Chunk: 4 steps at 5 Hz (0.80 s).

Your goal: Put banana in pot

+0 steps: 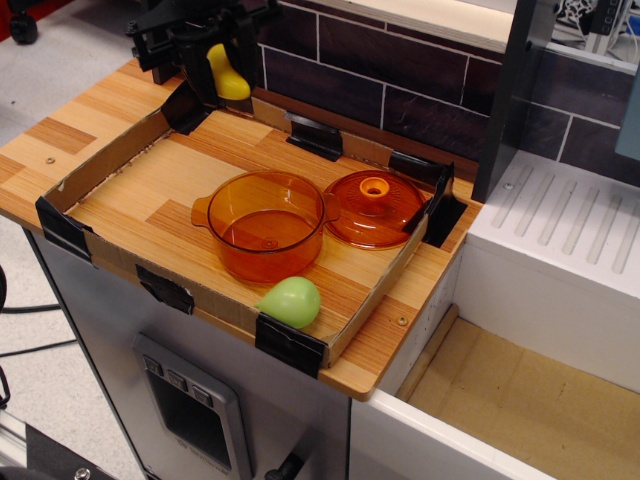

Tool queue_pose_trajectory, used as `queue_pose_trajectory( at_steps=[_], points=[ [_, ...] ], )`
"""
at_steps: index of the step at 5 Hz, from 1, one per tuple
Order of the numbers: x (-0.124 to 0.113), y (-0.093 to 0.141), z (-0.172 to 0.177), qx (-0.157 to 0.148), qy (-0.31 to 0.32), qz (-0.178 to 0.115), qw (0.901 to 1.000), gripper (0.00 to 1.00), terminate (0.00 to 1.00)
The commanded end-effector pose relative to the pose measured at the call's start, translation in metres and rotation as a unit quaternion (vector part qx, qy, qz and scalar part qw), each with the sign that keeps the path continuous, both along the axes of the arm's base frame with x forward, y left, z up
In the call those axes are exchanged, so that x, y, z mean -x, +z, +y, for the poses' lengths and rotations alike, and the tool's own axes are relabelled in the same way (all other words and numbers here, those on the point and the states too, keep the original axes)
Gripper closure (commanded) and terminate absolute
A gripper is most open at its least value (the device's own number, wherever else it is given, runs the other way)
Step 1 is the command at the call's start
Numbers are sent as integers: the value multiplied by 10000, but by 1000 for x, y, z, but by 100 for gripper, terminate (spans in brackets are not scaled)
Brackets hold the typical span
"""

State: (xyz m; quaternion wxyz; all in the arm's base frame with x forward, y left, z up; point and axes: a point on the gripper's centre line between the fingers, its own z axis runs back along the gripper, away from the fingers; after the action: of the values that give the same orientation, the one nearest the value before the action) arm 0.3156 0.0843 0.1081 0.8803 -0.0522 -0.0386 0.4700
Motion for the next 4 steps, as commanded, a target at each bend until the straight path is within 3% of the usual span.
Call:
queue_pose_trajectory(
  at_steps=[1,3,4],
  points=[
    [16,-2,-12,-263,-254,-63,9993,100,0],
    [25,-31,-19,-495,-523,-15,9974,100,0],
    [27,-33,-22,-560,-502,98,9971,100,0]
  ],
)
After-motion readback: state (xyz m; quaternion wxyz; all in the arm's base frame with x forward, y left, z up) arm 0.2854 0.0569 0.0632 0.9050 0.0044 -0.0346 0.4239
